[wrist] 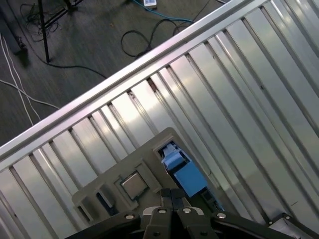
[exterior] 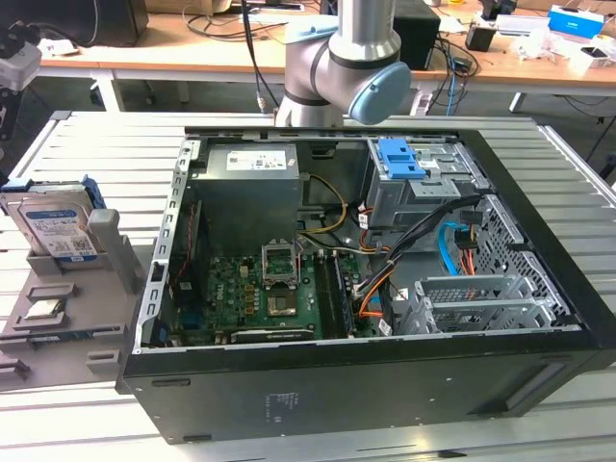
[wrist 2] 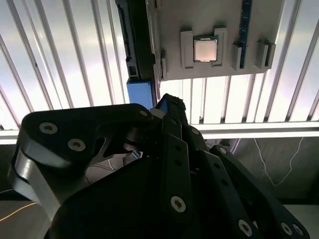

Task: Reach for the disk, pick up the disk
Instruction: 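Pick up the disk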

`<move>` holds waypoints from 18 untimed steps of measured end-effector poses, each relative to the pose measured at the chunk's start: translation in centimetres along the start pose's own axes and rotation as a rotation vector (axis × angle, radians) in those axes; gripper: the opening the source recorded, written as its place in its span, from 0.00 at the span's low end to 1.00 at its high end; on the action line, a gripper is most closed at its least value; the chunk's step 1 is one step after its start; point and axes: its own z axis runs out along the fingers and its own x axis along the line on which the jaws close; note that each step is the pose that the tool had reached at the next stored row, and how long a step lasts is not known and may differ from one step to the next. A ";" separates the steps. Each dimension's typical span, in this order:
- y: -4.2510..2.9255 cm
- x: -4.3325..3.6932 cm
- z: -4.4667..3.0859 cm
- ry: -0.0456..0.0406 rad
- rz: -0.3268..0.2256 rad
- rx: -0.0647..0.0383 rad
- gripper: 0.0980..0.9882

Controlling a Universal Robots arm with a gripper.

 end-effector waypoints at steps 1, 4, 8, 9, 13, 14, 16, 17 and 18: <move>0.00 0.00 0.00 0.0002 -0.007 0.000 0.01; 0.00 0.00 0.00 0.0013 -0.035 0.000 0.01; 0.00 0.00 0.00 0.0027 -0.072 0.000 0.01; 0.00 0.00 0.00 0.0030 -0.080 0.000 0.01; 0.00 0.00 0.00 0.0045 -0.117 0.000 0.01; 0.00 0.00 0.00 0.0047 -0.124 0.000 0.01; 0.00 0.00 0.00 0.0053 -0.139 0.000 0.01; 0.00 0.00 0.00 0.0056 -0.147 0.000 0.01; 0.00 0.00 0.01 0.0059 -0.157 0.000 0.01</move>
